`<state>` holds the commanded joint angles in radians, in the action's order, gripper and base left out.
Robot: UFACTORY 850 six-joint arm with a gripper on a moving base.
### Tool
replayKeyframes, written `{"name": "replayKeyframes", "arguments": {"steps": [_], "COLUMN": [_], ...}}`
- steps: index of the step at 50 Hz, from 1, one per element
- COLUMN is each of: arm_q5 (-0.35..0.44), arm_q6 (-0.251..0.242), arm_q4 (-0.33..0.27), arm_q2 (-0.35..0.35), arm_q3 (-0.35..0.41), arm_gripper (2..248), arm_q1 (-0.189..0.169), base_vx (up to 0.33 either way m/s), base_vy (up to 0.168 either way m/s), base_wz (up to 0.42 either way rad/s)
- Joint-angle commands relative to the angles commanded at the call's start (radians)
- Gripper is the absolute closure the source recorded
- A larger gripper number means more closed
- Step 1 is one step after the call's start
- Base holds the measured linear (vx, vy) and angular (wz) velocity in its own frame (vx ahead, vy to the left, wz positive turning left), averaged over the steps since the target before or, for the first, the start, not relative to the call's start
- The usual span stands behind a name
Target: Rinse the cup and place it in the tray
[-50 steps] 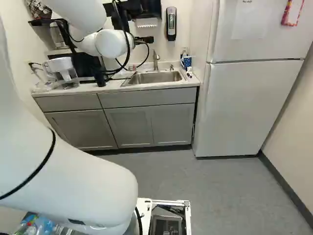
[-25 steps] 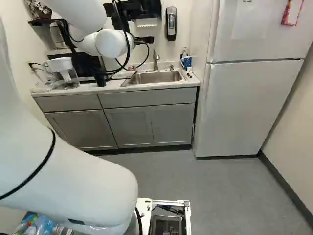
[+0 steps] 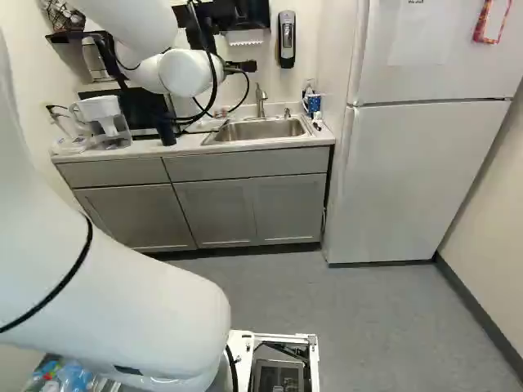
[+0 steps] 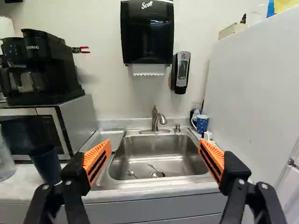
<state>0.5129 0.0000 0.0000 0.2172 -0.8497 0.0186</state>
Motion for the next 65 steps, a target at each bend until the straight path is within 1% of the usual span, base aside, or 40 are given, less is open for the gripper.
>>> {"name": "replayKeyframes", "arguments": {"steps": [36, 48, 65], "arm_q5": [0.000, 0.000, 0.000], "arm_q6": [0.000, 0.000, 0.000], "arm_q4": [0.000, 0.000, 0.000], "arm_q2": [0.000, 0.000, 0.000], "arm_q3": [0.000, 0.000, 0.000], "arm_gripper": [3, 3, 3], "arm_q1": [0.000, 0.000, 0.000], "base_vx": [0.117, 0.155, 0.158], "base_vy": [0.002, -0.039, -0.030], "base_wz": [-0.004, 0.006, 0.146]}}
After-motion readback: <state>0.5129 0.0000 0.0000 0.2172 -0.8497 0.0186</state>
